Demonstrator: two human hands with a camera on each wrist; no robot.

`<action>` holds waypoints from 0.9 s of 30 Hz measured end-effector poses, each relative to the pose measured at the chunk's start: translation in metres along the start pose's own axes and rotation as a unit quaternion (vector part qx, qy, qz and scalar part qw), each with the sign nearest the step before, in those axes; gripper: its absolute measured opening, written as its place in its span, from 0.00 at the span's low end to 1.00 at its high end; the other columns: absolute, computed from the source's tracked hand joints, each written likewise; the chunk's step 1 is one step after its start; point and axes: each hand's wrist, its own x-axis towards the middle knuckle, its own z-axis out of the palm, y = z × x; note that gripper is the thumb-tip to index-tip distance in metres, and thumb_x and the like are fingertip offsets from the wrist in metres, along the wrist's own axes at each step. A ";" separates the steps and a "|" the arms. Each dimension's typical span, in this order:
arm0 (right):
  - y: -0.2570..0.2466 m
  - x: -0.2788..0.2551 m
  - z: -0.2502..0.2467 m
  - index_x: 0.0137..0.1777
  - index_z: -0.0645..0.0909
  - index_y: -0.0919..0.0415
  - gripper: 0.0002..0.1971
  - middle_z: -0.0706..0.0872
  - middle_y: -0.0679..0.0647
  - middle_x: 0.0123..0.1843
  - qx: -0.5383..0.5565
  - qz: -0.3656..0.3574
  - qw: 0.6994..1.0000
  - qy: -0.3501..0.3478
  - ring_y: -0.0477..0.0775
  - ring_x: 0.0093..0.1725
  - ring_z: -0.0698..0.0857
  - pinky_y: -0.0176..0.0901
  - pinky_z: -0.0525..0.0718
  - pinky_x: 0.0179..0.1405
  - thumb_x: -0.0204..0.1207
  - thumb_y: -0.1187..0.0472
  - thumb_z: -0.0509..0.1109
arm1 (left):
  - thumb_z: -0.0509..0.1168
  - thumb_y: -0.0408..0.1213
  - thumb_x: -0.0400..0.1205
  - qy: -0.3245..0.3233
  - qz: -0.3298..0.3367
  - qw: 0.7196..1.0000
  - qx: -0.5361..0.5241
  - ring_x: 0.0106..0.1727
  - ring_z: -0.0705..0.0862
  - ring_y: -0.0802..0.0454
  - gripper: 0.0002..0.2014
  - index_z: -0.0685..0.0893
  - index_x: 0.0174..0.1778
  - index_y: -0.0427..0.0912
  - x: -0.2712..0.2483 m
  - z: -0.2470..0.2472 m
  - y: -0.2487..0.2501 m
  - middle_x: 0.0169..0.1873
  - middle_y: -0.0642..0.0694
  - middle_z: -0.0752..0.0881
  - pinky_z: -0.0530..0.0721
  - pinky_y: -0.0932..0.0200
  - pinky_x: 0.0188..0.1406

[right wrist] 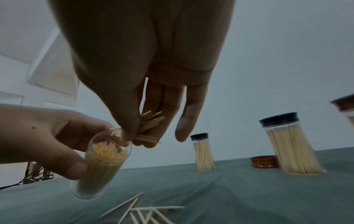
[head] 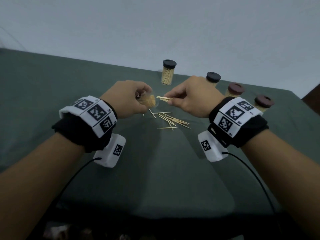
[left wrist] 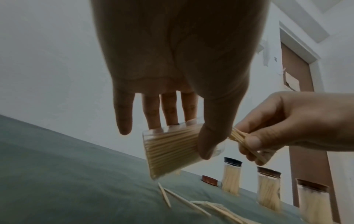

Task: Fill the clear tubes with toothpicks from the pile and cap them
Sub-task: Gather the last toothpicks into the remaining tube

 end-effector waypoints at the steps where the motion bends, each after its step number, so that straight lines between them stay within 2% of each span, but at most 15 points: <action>1: -0.002 0.000 0.001 0.57 0.89 0.45 0.09 0.90 0.41 0.46 -0.010 -0.006 1.000 0.002 0.36 0.45 0.83 0.15 0.70 0.40 0.78 0.54 0.73 | 0.78 0.42 0.72 0.000 0.005 1.000 -0.008 0.58 0.84 0.55 0.25 0.83 0.66 0.54 -0.001 0.001 0.003 0.57 0.51 0.86 0.76 0.63 0.59; 2: -0.003 0.000 0.003 0.57 0.89 0.46 0.10 0.90 0.42 0.47 -0.021 -0.015 1.000 0.005 0.36 0.45 0.82 0.16 0.70 0.40 0.78 0.54 0.73 | 0.78 0.42 0.72 -0.002 0.010 1.000 -0.016 0.58 0.84 0.55 0.25 0.83 0.66 0.54 -0.001 0.001 0.005 0.57 0.52 0.86 0.76 0.63 0.58; 5: -0.004 0.000 0.011 0.59 0.88 0.48 0.11 0.91 0.47 0.52 -0.040 -0.040 0.998 0.017 0.42 0.50 0.85 0.25 0.72 0.49 0.79 0.57 0.71 | 0.78 0.41 0.71 -0.003 0.021 0.999 -0.033 0.57 0.84 0.56 0.26 0.83 0.66 0.54 -0.003 0.003 0.012 0.56 0.53 0.85 0.75 0.65 0.57; 9: -0.004 0.001 0.017 0.58 0.89 0.53 0.10 0.88 0.47 0.47 -0.034 -0.066 0.996 0.040 0.39 0.47 0.78 0.20 0.67 0.44 0.79 0.60 0.71 | 0.77 0.41 0.71 -0.001 0.015 0.999 -0.046 0.56 0.84 0.57 0.25 0.84 0.65 0.54 -0.004 0.004 0.014 0.54 0.53 0.86 0.74 0.67 0.55; 12: -0.007 0.002 0.017 0.56 0.90 0.59 0.10 0.86 0.52 0.46 -0.048 -0.078 0.995 0.044 0.48 0.50 0.83 0.31 0.71 0.47 0.80 0.62 0.70 | 0.76 0.43 0.70 -0.010 0.013 0.999 -0.047 0.55 0.86 0.55 0.25 0.84 0.65 0.55 -0.005 0.006 0.015 0.52 0.52 0.88 0.78 0.63 0.57; 14: -0.009 0.001 0.017 0.60 0.88 0.57 0.12 0.86 0.55 0.51 -0.042 -0.071 0.996 0.043 0.52 0.53 0.83 0.29 0.69 0.48 0.81 0.64 0.68 | 0.77 0.43 0.70 -0.011 0.008 0.999 -0.052 0.55 0.86 0.55 0.25 0.85 0.64 0.55 -0.005 0.007 0.014 0.52 0.52 0.89 0.81 0.59 0.59; 16: -0.010 -0.001 0.016 0.62 0.87 0.56 0.15 0.85 0.52 0.50 -0.024 -0.066 0.997 0.042 0.49 0.52 0.81 0.28 0.70 0.48 0.80 0.69 0.67 | 0.78 0.42 0.70 -0.006 0.001 0.998 -0.055 0.55 0.86 0.55 0.25 0.85 0.64 0.56 -0.004 0.006 0.013 0.52 0.53 0.88 0.81 0.59 0.60; 19: -0.011 0.000 0.017 0.58 0.89 0.55 0.13 0.87 0.50 0.47 0.006 -0.072 0.995 0.074 0.45 0.48 0.82 0.28 0.73 0.46 0.78 0.69 0.70 | 0.78 0.41 0.70 -0.009 0.001 0.998 -0.069 0.54 0.87 0.56 0.23 0.85 0.62 0.56 -0.004 0.005 0.013 0.51 0.54 0.89 0.82 0.60 0.58; 23: -0.007 0.002 0.020 0.55 0.91 0.53 0.10 0.91 0.48 0.50 0.067 -0.028 0.993 0.090 0.41 0.50 0.85 0.16 0.73 0.47 0.75 0.63 0.75 | 0.78 0.41 0.70 -0.020 0.008 0.995 -0.094 0.53 0.88 0.56 0.23 0.86 0.62 0.55 -0.005 0.008 0.016 0.49 0.54 0.90 0.84 0.56 0.60; 25: -0.006 0.002 0.021 0.54 0.91 0.55 0.11 0.90 0.47 0.51 0.080 -0.042 0.991 0.101 0.40 0.51 0.85 0.17 0.74 0.51 0.75 0.67 0.73 | 0.78 0.41 0.71 -0.014 0.001 0.995 -0.096 0.53 0.88 0.55 0.23 0.85 0.63 0.55 -0.003 0.007 0.013 0.50 0.53 0.89 0.84 0.54 0.61; 27: -0.005 0.003 0.023 0.52 0.91 0.56 0.13 0.89 0.47 0.49 0.066 -0.065 0.988 0.127 0.40 0.47 0.83 0.18 0.74 0.48 0.75 0.71 0.72 | 0.79 0.42 0.70 -0.016 -0.008 0.994 -0.105 0.53 0.88 0.56 0.25 0.85 0.64 0.55 -0.002 0.005 0.009 0.51 0.54 0.89 0.84 0.52 0.62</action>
